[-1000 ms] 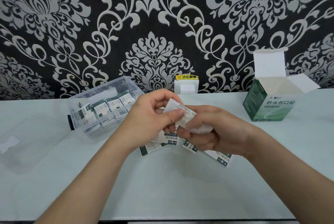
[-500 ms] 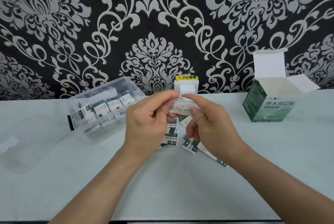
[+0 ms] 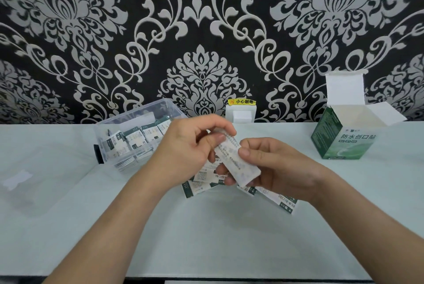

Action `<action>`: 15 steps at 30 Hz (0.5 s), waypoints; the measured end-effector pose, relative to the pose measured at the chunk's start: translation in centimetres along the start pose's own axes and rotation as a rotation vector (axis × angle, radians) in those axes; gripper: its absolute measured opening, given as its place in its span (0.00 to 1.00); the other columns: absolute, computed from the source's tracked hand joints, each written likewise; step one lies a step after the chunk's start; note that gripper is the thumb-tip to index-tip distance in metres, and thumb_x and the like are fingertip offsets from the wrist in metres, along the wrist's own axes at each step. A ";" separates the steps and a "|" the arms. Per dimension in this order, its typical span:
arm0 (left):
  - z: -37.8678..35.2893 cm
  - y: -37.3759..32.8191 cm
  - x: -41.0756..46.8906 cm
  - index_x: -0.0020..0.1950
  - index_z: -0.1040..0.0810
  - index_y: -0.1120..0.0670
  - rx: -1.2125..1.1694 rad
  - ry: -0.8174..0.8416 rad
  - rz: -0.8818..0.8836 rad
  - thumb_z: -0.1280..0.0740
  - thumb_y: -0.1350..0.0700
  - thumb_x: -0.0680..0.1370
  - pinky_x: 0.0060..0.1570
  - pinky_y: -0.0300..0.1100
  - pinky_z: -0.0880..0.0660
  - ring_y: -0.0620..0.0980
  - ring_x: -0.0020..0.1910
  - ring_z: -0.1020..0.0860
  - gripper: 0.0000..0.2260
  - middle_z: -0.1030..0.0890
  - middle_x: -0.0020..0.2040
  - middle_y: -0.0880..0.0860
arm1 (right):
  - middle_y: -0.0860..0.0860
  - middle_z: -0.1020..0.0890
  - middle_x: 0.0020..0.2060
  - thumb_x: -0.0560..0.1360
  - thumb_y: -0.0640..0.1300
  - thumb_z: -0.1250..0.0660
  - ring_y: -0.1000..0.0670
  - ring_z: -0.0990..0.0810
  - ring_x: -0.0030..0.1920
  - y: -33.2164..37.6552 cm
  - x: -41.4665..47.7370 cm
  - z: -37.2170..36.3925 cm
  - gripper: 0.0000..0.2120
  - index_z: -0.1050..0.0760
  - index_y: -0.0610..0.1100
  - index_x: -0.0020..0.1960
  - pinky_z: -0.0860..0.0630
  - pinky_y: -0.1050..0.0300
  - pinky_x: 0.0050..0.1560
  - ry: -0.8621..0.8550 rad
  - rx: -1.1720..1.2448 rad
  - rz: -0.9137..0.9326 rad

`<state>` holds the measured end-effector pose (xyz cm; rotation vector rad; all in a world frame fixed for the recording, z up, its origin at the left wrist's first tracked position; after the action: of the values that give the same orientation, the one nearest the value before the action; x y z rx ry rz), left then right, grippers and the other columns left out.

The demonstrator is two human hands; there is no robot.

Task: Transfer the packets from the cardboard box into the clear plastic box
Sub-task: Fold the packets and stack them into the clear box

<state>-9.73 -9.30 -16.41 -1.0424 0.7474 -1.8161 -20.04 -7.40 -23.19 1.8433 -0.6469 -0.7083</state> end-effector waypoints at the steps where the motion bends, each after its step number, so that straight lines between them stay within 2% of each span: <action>1: -0.2 -0.4 -0.1 0.47 0.19 0.45 0.045 0.000 -0.039 0.34 0.65 0.77 0.31 0.37 0.27 0.44 0.29 0.25 0.14 0.22 0.34 0.43 | 0.38 0.16 0.51 0.71 0.47 0.27 0.44 0.15 0.46 -0.1 0.2 -0.2 0.22 0.27 0.31 0.55 0.23 0.60 0.40 0.010 0.043 0.007; 3: -0.4 -1.1 -0.3 0.50 0.19 0.44 0.127 -0.009 -0.108 0.34 0.64 0.77 0.35 0.33 0.28 0.42 0.34 0.24 0.14 0.21 0.37 0.41 | 0.39 0.16 0.50 0.69 0.48 0.25 0.44 0.15 0.45 -0.1 0.5 -0.5 0.32 0.31 0.28 0.61 0.21 0.59 0.40 0.014 0.105 0.022; 5: -0.8 -1.1 -0.2 0.57 0.21 0.45 0.134 0.029 -0.092 0.34 0.61 0.78 0.41 0.32 0.26 0.42 0.42 0.22 0.13 0.21 0.45 0.41 | 0.40 0.16 0.49 0.68 0.47 0.24 0.44 0.15 0.45 0.0 0.6 -0.2 0.34 0.32 0.29 0.64 0.20 0.57 0.42 -0.008 0.143 0.052; 6: -1.1 -1.0 -0.1 0.62 0.23 0.45 0.129 0.077 -0.072 0.34 0.59 0.79 0.47 0.33 0.25 0.41 0.49 0.22 0.14 0.22 0.52 0.41 | 0.41 0.16 0.48 0.67 0.47 0.23 0.44 0.15 0.45 0.2 0.7 0.1 0.33 0.32 0.31 0.64 0.20 0.57 0.43 -0.026 0.158 0.067; 7: -1.5 -0.8 -0.1 0.67 0.27 0.44 0.130 0.130 -0.052 0.33 0.56 0.78 0.55 0.36 0.26 0.40 0.58 0.25 0.18 0.25 0.59 0.41 | 0.41 0.16 0.46 0.67 0.46 0.22 0.44 0.15 0.44 0.3 0.7 0.4 0.32 0.31 0.34 0.64 0.19 0.56 0.44 -0.040 0.162 0.076; 9: -1.9 -0.6 -0.3 0.73 0.36 0.42 0.187 0.216 -0.030 0.29 0.51 0.75 0.67 0.40 0.34 0.39 0.69 0.36 0.29 0.34 0.69 0.39 | 0.41 0.17 0.45 0.65 0.45 0.21 0.45 0.16 0.44 0.4 0.5 0.5 0.33 0.29 0.35 0.64 0.19 0.54 0.47 -0.043 0.155 0.084; 12: -2.4 -0.4 -0.8 0.75 0.47 0.35 0.246 0.313 0.024 0.22 0.45 0.66 0.70 0.37 0.44 0.33 0.73 0.48 0.45 0.48 0.74 0.34 | 0.40 0.16 0.44 0.65 0.43 0.21 0.46 0.16 0.41 0.6 0.4 0.5 0.28 0.28 0.37 0.60 0.19 0.54 0.42 -0.066 0.166 0.072; 15: -3.8 -0.9 -1.4 0.73 0.55 0.30 0.308 0.344 0.000 0.21 0.40 0.61 0.70 0.40 0.44 0.37 0.75 0.55 0.52 0.57 0.74 0.32 | 0.41 0.18 0.40 0.71 0.38 0.29 0.47 0.16 0.36 0.7 0.6 0.1 0.17 0.29 0.39 0.58 0.22 0.59 0.33 -0.088 0.108 0.042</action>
<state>-13.10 -7.41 -17.96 -0.5375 0.6374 -2.0586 -19.82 -8.12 -22.63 1.8998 -0.7929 -0.7418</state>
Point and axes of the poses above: each hand's wrist, its own x-axis towards the middle knuckle, its own z-axis out of the back of the hand, y = z × x, the point moved 10 cm from there along x, towards the middle knuckle
